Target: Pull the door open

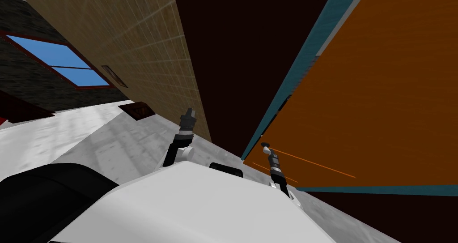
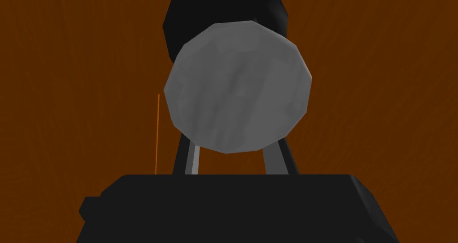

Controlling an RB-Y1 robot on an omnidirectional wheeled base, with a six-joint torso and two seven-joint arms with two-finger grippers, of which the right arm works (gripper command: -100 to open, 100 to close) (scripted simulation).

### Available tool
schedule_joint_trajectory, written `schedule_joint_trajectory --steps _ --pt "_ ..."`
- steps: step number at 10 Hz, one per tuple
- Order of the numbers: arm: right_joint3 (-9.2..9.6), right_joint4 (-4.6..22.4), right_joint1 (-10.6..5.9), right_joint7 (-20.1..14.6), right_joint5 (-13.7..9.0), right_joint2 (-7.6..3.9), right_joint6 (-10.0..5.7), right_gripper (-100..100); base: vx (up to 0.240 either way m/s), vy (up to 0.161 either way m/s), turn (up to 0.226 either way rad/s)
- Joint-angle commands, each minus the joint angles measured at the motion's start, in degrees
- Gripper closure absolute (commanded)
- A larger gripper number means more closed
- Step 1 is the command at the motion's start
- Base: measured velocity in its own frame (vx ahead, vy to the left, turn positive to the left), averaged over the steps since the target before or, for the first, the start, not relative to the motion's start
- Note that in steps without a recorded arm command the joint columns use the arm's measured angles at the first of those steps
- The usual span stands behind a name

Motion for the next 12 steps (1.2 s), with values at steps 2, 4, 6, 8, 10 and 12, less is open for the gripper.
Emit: schedule_joint_trajectory --steps 2,4,6,8,10,12 --pt "1.12 -0.1 -0.65 -4.2 -1.2 0.85 -0.17 100 -0.051 -0.028 0.072" --pt "1.42 -0.2 -0.76 -7.0 -2.2 0.94 0.15 100 -0.044 -0.026 0.061" --pt "1.71 -0.4 -0.87 -9.5 -3.2 1.03 0.46 100 -0.058 -0.033 0.106" --pt "2.01 -0.5 -0.97 -11.9 -4.1 1.12 0.77 100 -0.044 -0.009 0.031" --pt "2.3 -0.6 -1.08 -14.3 -5.1 1.21 1.09 100 -0.045 -0.018 0.065" --pt "2.6 -0.8 -1.19 -16.7 -6.1 1.29 1.4 100 -0.038 -0.014 0.058"
